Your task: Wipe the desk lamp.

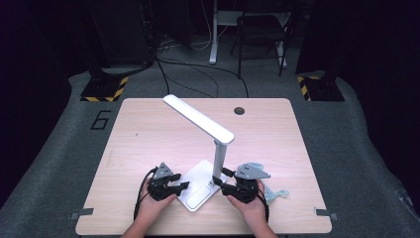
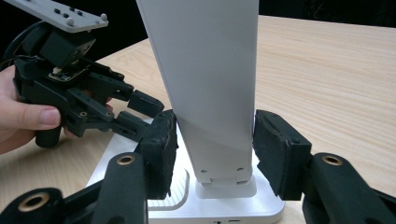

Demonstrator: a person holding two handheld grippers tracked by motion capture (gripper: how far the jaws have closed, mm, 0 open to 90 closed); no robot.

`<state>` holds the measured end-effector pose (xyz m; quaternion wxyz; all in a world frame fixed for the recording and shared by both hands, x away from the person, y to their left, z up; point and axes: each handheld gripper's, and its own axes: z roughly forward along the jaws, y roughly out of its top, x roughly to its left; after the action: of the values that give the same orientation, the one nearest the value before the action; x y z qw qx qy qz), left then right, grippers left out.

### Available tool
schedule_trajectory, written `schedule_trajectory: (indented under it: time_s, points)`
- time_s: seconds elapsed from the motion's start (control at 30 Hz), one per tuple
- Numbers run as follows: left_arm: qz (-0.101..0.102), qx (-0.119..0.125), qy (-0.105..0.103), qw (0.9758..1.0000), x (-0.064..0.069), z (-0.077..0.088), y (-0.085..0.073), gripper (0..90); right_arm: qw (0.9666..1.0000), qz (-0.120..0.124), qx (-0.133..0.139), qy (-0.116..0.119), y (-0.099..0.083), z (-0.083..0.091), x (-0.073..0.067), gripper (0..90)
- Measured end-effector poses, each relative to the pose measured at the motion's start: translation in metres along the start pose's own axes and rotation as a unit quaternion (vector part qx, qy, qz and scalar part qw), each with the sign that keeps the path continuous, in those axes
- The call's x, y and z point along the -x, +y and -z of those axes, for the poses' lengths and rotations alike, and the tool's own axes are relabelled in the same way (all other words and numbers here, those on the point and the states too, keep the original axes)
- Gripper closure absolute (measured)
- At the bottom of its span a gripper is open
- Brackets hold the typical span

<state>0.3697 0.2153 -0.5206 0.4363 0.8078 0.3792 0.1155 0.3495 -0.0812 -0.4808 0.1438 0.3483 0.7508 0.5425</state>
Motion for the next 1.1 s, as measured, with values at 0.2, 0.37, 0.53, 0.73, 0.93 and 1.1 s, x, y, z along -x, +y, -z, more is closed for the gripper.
schedule_trajectory:
  time_s: [0.2, 0.37, 0.53, 0.73, 0.93, 1.1]
  points:
    - [-0.001, -0.003, -0.005, 1.0, 0.005, -0.001, 0.0, 49.2, 0.9999, -0.007, 0.001, -0.009, 0.001, 0.001, 0.006, 50.5]
    - [0.001, -0.003, -0.008, 1.0, 0.011, -0.004, 0.0, 48.8, 0.9998, -0.016, 0.003, -0.013, 0.001, 0.001, 0.012, 51.4]
    - [0.006, -0.001, -0.01, 0.9999, 0.017, -0.005, 0.0, 48.1, 0.9995, -0.026, 0.006, -0.019, 0.001, 0.003, 0.017, 51.7]
    - [0.015, 0.002, -0.006, 0.9999, 0.018, -0.005, -0.002, 48.1, 0.9996, -0.026, -0.002, -0.014, 0.002, -0.001, 0.021, 50.5]
    - [0.029, 0.004, -0.001, 0.9996, 0.019, -0.004, -0.003, 47.9, 0.9994, -0.031, -0.009, -0.011, 0.005, -0.004, 0.021, 50.9]
    - [0.038, 0.003, -0.004, 0.9993, 0.015, -0.002, -0.006, 46.1, 0.999, -0.042, -0.014, 0.002, 0.008, -0.01, 0.023, 56.4]
